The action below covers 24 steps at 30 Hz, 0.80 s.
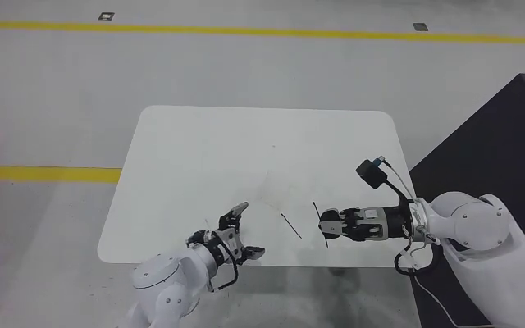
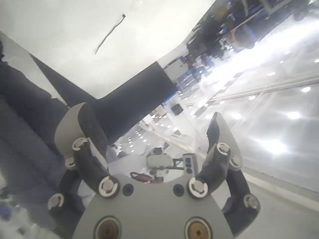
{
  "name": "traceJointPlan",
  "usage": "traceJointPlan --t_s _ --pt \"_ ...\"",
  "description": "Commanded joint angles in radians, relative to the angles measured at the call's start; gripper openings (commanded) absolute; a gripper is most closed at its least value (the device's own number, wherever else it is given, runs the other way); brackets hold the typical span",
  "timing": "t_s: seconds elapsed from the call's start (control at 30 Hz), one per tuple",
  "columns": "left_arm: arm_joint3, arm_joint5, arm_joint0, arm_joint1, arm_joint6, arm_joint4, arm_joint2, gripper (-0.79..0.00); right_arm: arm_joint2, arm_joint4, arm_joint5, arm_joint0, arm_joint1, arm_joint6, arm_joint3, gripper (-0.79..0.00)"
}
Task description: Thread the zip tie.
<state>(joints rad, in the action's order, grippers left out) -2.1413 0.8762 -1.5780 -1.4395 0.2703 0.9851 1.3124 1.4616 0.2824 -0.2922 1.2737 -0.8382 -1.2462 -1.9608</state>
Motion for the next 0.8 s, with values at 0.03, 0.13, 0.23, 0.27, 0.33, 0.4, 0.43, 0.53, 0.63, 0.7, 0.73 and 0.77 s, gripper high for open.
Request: traceJointPlan --t_s 0.03,0.13,0.23,0.27,0.33,0.4,0.43,0.53,0.63,0.7,0.73,0.77 --pt "-0.043 -0.07 -0.006 -0.03 0.337 0.274 -0.049 0.0 0.0 0.0 0.0 0.0 0.0 0.0 0.0 -0.785" --pt "-0.084 -0.131 0.025 -0.049 0.624 0.451 -0.094 0.0 0.0 0.0 0.0 0.0 0.0 0.0 0.0 -0.785" --pt "-0.106 -0.159 0.08 -0.058 0.77 0.564 -0.126 0.0 0.0 0.0 0.0 0.0 0.0 0.0 0.0 -0.785" --pt "-0.109 -0.152 0.095 -0.058 0.784 0.592 -0.125 0.0 0.0 0.0 0.0 0.0 0.0 0.0 0.0 -0.785" --pt "-0.103 -0.097 0.102 -0.056 0.768 0.659 -0.137 0.0 0.0 0.0 0.0 0.0 0.0 0.0 0.0 -0.785" --pt "-0.103 -0.097 0.102 -0.056 0.768 0.659 -0.137 0.0 0.0 0.0 0.0 0.0 0.0 0.0 0.0 -0.785" --pt "-0.103 -0.097 0.102 -0.056 0.768 0.659 -0.137 0.0 0.0 0.0 0.0 0.0 0.0 0.0 0.0 -0.785" --pt "-0.103 -0.097 0.102 -0.056 0.768 0.659 -0.137 0.0 0.0 0.0 0.0 0.0 0.0 0.0 0.0 -0.785" --pt "-0.091 -0.112 0.1 -0.056 0.765 0.648 -0.136 0.0 0.0 0.0 0.0 0.0 0.0 0.0 0.0 -0.785" --pt "-0.046 -0.2 0.104 -0.059 0.799 0.636 -0.155 0.0 0.0 0.0 0.0 0.0 0.0 0.0 0.0 -0.785" --pt "-0.031 -0.282 0.119 -0.064 0.82 0.636 -0.168 0.0 0.0 0.0 0.0 0.0 0.0 0.0 0.0 -0.785" --pt "-0.01 -0.336 0.14 -0.069 0.845 0.64 -0.189 0.0 0.0 0.0 0.0 0.0 0.0 0.0 0.0 -0.785"
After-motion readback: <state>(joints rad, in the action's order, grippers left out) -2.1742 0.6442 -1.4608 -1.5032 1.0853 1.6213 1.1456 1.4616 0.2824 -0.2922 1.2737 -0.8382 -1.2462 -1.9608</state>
